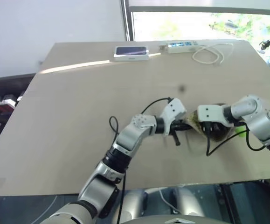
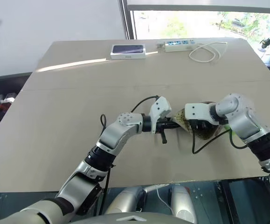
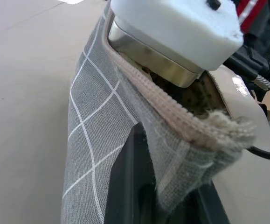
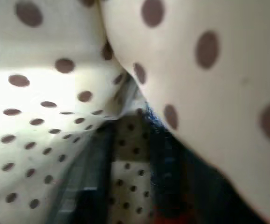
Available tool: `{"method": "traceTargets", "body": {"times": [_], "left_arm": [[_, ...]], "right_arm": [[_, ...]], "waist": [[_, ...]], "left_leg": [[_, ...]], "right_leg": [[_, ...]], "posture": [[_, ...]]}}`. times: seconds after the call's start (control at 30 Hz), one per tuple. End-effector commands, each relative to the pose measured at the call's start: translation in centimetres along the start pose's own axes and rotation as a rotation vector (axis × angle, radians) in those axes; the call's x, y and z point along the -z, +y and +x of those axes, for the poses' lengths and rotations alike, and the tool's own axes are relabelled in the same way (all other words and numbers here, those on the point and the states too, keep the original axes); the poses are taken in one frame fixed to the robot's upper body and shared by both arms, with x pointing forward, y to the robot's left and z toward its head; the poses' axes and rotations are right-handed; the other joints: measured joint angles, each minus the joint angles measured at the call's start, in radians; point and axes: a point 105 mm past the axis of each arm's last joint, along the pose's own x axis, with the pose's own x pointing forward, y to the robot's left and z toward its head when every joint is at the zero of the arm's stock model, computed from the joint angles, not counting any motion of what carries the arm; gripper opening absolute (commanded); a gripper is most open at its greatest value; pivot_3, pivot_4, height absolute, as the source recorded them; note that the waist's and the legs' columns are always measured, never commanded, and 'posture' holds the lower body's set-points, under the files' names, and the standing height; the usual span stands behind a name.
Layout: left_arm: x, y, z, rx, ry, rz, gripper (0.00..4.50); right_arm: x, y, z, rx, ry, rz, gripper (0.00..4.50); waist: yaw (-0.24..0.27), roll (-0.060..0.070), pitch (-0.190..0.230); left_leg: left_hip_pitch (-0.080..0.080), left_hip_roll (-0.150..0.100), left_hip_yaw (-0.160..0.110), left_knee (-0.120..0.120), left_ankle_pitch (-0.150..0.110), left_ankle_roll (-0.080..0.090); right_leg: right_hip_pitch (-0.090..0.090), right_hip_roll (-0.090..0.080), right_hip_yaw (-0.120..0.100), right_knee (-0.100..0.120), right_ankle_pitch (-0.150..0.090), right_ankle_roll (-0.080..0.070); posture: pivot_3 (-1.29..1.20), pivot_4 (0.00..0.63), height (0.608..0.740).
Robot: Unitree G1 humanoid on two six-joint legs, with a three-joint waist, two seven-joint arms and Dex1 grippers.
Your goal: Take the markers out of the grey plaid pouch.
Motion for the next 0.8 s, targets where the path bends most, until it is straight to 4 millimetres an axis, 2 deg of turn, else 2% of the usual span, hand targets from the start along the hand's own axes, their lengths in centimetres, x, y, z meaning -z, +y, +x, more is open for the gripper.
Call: {"method": "traceTargets", "body": {"times": [0.03, 0.2, 0.3, 0.47, 0.63, 0.8], "left_arm": [[-1.6, -0.9, 0.5, 0.049, -0.055, 0.042, 0.00], [-1.4, -0.9, 0.4, 0.041, -0.052, 0.038, 0.00], [-1.2, -0.9, 0.4, 0.037, -0.046, 0.040, 0.00], [-0.8, -0.6, 0.2, 0.015, -0.029, 0.056, 0.00], [-0.5, -0.4, -0.2, 0.004, -0.021, 0.053, 0.00], [0.0, -0.6, -0.4, 0.009, -0.008, 0.055, 0.00]], "right_arm": [[1.2, 0.7, 0.8, -0.044, 0.050, 0.018, 0.37], [1.2, 0.9, 0.8, -0.048, 0.044, 0.017, 0.34], [0.9, 0.5, 0.1, -0.011, 0.025, 0.011, 0.34], [-0.6, 1.2, -2.5, 0.001, -0.116, 0.022, 0.34], [-0.1, 2.8, -4.9, -0.024, -0.148, 0.015, 0.34], [-1.8, 2.2, -6.8, 0.056, -0.264, 0.025, 0.34]], "waist": [[0.000, 0.000, 0.000], [0.000, 0.000, 0.000], [0.001, 0.000, 0.000], [0.004, 0.000, 0.000], [0.002, 0.001, 0.001], [-0.001, 0.001, 0.001]], "left_leg": [[0.000, 0.000, 0.000, 0.000, 0.000, 0.000], [0.000, 0.000, 0.000, 0.000, 0.000, 0.000], [0.000, 0.000, 0.000, 0.000, 0.000, 0.000], [-0.001, 0.000, -0.001, 0.000, 0.000, 0.000], [-0.002, 0.000, -0.002, -0.001, 0.000, 0.000], [-0.001, 0.000, 0.000, -0.001, 0.000, 0.000]], "right_leg": [[0.000, 0.000, 0.000, 0.000, 0.000, 0.000], [0.000, 0.000, 0.000, 0.001, 0.000, 0.000], [0.000, 0.000, 0.000, 0.001, 0.000, 0.000], [-0.001, 0.000, 0.000, 0.000, 0.000, 0.000], [-0.001, 0.000, -0.001, -0.001, 0.000, 0.000], [-0.001, 0.000, 0.000, 0.000, 0.000, 0.000]], "posture": [[0.00, 0.150, 0.740], [0.00, 0.150, 0.740], [0.00, 0.150, 0.740], [0.00, 0.150, 0.740], [0.00, 0.150, 0.740], [0.00, 0.150, 0.740]]}}
